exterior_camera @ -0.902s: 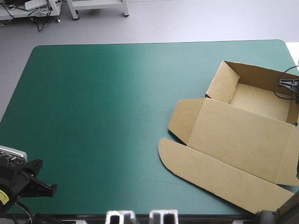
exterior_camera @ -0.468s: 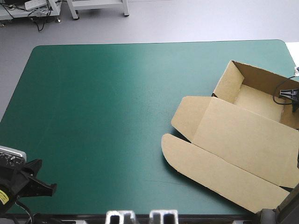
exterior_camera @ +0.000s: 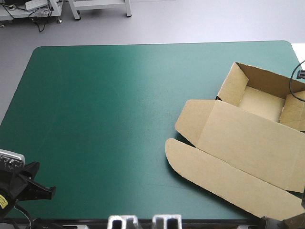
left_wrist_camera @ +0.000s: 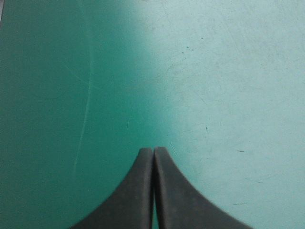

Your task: Fold the box

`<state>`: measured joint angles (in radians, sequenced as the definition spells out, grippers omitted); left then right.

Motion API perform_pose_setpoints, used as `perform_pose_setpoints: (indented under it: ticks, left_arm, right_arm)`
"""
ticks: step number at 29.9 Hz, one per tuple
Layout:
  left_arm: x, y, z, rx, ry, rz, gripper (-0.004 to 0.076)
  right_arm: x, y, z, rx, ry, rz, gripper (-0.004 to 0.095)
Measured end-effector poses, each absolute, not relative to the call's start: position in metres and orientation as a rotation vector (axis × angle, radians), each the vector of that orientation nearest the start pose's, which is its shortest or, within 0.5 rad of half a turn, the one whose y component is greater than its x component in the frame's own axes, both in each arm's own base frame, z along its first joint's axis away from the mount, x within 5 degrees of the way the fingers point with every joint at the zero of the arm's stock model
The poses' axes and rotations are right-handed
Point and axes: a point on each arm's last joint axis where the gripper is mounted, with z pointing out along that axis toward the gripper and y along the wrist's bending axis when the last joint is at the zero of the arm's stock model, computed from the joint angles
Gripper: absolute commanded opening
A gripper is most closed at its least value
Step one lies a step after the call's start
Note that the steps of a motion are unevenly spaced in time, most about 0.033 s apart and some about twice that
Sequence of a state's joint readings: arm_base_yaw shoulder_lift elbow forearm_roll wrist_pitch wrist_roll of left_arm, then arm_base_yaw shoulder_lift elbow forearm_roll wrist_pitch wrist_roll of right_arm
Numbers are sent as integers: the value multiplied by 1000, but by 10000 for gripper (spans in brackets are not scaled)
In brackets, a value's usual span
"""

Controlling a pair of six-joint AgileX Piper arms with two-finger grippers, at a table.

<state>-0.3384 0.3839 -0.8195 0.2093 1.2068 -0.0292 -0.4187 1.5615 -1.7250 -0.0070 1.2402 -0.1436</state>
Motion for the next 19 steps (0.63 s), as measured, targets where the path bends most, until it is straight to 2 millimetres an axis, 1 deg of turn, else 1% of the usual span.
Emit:
perform_pose_setpoints:
  ticks: [2, 3, 4, 6, 9, 13, 15, 19]
  left_arm:
    - [33, 7, 353, 323, 2207, 60, -10]
    - [33, 7, 353, 323, 2201, 59, -10]
    - [33, 7, 353, 323, 2198, 58, -10]
    - [35, 6, 352, 320, 2190, 54, -10]
    - [38, 5, 343, 308, 2222, 49, -10]
    - [40, 4, 328, 313, 2253, 49, -10]
    - [37, 5, 320, 314, 2248, 46, -10]
    - [27, 8, 312, 300, 2205, 31, -10]
  right_arm:
    - [277, -114, 432, 306, 2484, -140, 73]
    - [268, -104, 439, 270, 2458, -104, 8]
    - [259, -93, 445, 231, 2437, -76, -15]
    - [241, -71, 446, 147, 2430, -32, -11]
    - [216, -45, 430, 54, 2464, 23, -15]
    - [179, -20, 405, -32, 2476, 59, -15]
    - [159, -13, 391, -48, 2483, 73, -15]
    - [127, -6, 364, -41, 2486, 81, -15]
